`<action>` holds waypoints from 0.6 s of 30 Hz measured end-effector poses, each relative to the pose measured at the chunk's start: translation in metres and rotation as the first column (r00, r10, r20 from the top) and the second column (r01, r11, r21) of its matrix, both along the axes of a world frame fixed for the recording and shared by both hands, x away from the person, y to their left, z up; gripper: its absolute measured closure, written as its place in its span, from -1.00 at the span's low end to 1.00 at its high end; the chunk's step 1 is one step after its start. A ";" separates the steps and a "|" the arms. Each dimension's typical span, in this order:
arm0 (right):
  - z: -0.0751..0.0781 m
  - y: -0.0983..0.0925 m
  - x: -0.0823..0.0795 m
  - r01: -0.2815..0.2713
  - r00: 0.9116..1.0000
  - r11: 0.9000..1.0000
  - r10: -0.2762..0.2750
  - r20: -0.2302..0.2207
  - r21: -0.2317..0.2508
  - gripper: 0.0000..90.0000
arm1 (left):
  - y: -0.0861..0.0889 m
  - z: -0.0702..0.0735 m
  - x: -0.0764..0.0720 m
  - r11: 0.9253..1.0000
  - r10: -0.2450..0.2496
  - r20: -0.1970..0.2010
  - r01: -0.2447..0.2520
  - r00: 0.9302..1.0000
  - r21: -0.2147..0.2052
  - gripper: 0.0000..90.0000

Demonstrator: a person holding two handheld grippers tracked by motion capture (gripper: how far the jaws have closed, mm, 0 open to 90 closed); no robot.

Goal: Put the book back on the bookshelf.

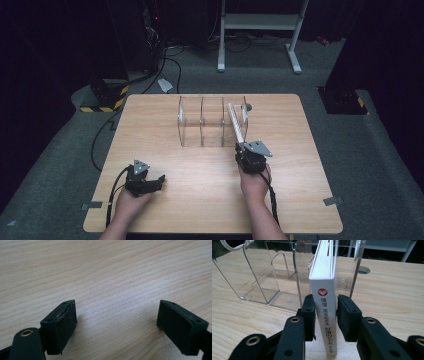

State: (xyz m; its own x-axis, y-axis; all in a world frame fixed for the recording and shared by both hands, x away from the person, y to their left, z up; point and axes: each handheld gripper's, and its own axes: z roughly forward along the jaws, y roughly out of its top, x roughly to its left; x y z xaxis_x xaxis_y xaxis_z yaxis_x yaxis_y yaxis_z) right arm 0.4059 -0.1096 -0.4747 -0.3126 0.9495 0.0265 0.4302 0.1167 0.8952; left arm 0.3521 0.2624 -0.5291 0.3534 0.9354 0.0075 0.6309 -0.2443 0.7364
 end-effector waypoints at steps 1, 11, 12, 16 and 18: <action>0.000 -0.002 0.000 0.013 1.000 1.000 -0.013 -0.003 0.013 0.55 | 0.000 0.000 0.000 1.000 0.000 -0.001 0.000 1.000 0.000 -0.64; -0.002 -0.003 0.000 0.054 0.998 0.997 -0.053 -0.018 0.047 0.55 | 0.000 0.000 0.000 1.000 -0.002 -0.001 0.002 1.000 0.001 -0.64; -0.002 -0.003 0.000 0.054 0.998 0.997 -0.053 -0.018 0.047 0.55 | 0.000 0.000 0.000 1.000 -0.002 -0.001 0.002 1.000 0.001 -0.64; -0.007 -0.003 -0.002 0.046 0.998 0.997 -0.044 -0.040 0.056 0.54 | 0.000 0.000 0.000 1.000 -0.001 -0.001 0.001 1.000 0.000 -0.64; -0.010 -0.005 -0.003 0.044 0.998 0.997 -0.041 -0.044 0.061 0.54 | 0.000 0.000 0.000 1.000 -0.002 -0.001 0.002 1.000 0.000 -0.64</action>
State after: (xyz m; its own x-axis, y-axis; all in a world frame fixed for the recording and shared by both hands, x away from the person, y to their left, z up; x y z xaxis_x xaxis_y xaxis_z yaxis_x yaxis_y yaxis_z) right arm 0.4030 -0.1144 -0.4847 -0.2694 0.9580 0.0980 0.4719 0.0426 0.8806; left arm 0.3523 0.2625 -0.5291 0.3551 0.9348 0.0077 0.6309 -0.2458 0.7359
